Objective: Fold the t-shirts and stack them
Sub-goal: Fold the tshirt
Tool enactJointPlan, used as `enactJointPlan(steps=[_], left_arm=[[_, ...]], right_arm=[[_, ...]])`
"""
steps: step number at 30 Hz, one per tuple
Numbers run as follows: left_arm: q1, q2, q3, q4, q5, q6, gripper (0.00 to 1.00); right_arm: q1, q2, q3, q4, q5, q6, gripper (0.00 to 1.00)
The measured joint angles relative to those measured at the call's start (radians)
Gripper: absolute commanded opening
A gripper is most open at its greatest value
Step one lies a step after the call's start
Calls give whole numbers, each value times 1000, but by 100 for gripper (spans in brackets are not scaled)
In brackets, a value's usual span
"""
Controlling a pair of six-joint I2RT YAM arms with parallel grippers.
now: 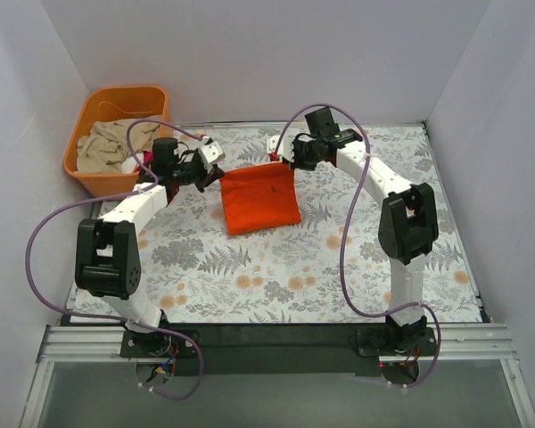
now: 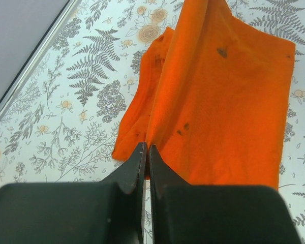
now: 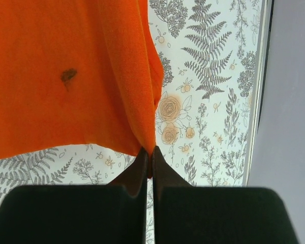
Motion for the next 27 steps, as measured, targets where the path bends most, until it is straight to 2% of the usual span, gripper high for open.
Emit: enactJointPlan(steps=[9,11,14,17,18,19,20,21,22,23,27], left_arm=[[8,144,55,32,-37,-5,0],[10,192,75,34,-52,-7,0],[12,258,102,55,-71,-15,0],[13,315,127,69,-90,-26,2],[14,331,134,71,-99,-31,6],[14,344,140,72,-109,-36,17],[15,356,148,73,-121,-41,23],[16,366,157,71,-135,-51,31],[17,375,172,66,-148,-64,41],[19,381,183,62,-161,-75,45],[32,380,235,26,-176,-152,53]], right_arm=[[0,185,161,2,13,1,1],[0,226,188,3,16,2,4],[0,274,207,8,23,1,14],[0,312,220,17,37,7,37],[0,326,232,19,42,8,43],[-2,339,246,26,49,12,52],[-3,351,262,32,57,19,55],[-3,360,274,39,66,24,63],[-4,363,281,48,73,32,64],[-5,363,283,55,79,31,64],[-6,352,298,76,93,69,64]])
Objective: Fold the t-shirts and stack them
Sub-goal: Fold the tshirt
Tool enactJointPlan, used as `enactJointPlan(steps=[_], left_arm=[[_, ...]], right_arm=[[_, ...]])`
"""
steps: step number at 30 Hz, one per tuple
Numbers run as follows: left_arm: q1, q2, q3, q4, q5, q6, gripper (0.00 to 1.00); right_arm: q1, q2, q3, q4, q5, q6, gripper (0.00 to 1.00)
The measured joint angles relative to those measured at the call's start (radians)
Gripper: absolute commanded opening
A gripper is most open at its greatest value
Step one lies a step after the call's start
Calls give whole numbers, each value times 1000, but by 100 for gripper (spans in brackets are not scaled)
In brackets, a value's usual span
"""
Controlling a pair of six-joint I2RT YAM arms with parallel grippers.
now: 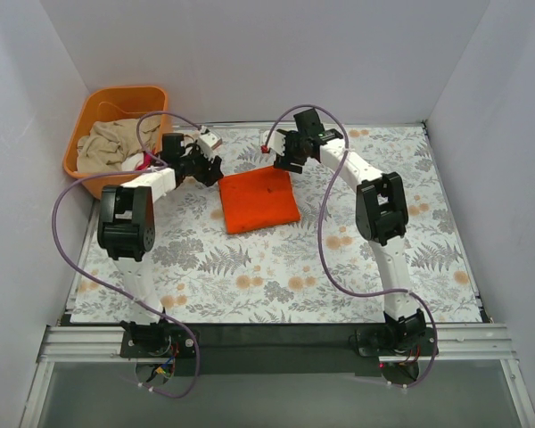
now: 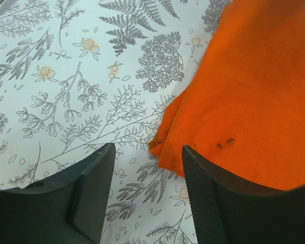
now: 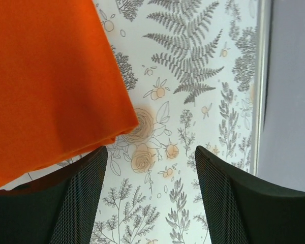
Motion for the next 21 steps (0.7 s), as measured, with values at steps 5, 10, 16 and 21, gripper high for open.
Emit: enactJointPlan(steps=[5,10,16,21], left_arm=[[8,-37,70,-85,27,-137,42],[8,-94,105,-149,115,-363,22],[5,-76,94,-150,129,-624,35],[4,-25,92,-150,83,-703,41]], right_arm=[[-5,-98,-53,3,-3,71,59],[-6,-215,-79,-2,-69,229,52],[-12,-197,-28,-72,-194,480,72],[-43,-164,-98,-113,-302,633,76]])
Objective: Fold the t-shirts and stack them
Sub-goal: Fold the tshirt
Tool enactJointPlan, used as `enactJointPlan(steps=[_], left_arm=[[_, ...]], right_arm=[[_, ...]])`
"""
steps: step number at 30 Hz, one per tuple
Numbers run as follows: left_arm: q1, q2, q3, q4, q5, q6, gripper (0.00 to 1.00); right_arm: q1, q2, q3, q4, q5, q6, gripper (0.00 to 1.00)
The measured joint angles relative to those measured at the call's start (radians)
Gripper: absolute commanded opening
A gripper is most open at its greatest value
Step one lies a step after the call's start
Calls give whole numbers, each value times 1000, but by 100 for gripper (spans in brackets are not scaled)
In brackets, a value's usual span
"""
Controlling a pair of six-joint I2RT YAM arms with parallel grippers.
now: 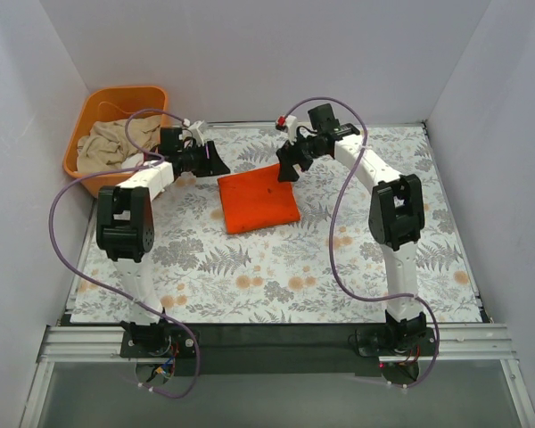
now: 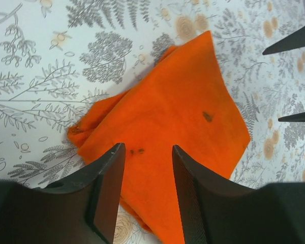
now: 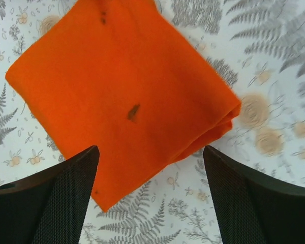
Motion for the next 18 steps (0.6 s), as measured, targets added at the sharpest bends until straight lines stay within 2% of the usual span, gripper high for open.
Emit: enactJointPlan(steps=[4,9,14,15,18], left_arm=[[-5,66,27,-11,-16,-14,39],[-24,162,78,-21,-14,-35,28],[-45,263,154,-32,6,-67,23],[-50,277,171,-33,15,-76,22],[-63,285,192,-32,16,-96,24]], right_arm=[[-45,59,-13,-21,-64,90,75],[-79,94,-53,-4,-111,183,53],[-80,96,-170,23,-121,233,42],[-80,96,-203,25,-116,238,38],[-99,89,-243,35,-122,256,34]])
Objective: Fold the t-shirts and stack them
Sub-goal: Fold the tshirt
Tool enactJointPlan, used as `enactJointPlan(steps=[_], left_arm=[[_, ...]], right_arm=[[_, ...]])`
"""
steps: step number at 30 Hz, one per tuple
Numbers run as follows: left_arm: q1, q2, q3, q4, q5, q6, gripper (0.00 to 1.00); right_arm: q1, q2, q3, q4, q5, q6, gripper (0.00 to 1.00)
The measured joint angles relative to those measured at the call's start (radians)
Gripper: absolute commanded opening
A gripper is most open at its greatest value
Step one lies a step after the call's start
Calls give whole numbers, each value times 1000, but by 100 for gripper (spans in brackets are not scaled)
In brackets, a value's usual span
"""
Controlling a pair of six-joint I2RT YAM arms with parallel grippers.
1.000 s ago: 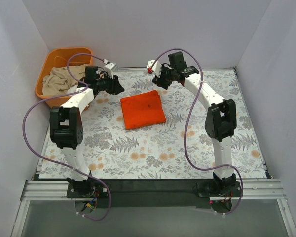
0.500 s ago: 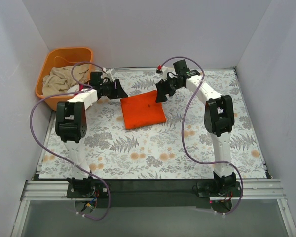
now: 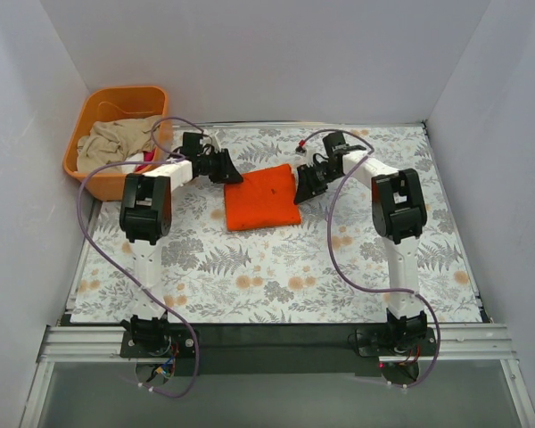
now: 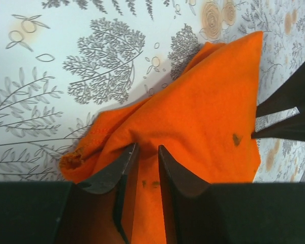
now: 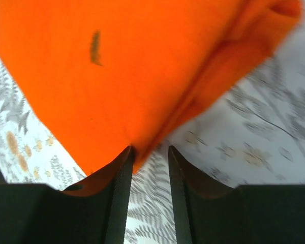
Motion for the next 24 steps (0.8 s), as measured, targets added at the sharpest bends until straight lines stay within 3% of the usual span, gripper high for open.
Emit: enactJointPlan(steps=[5,7,8,10,12,16,19,24], left_arm=[[-10,-5,-19,45,11,-50,42],[-5,-17,-38,71,33,-63,46],[0,-28,-53,89,50,-68,53],[11,-56,-79,119,93,-81,54],[24,-90,-102,148,141,-95,54],[46,-193,-161,262,249,-191,45],[52,-236,-212,423,325,-326,33],[50,-201,-276,636,371,-533,27]], right_arm=[[-67,-25,-11,4,77,-15,38],[-90,-37,-11,3,111,-22,43],[-101,-43,-11,3,117,-22,45],[-113,-65,-11,2,117,-18,56],[-113,-93,-7,2,99,-2,65],[-94,-124,67,42,-5,79,68],[-80,-122,125,142,-105,196,60],[-46,-49,211,337,-211,379,53]])
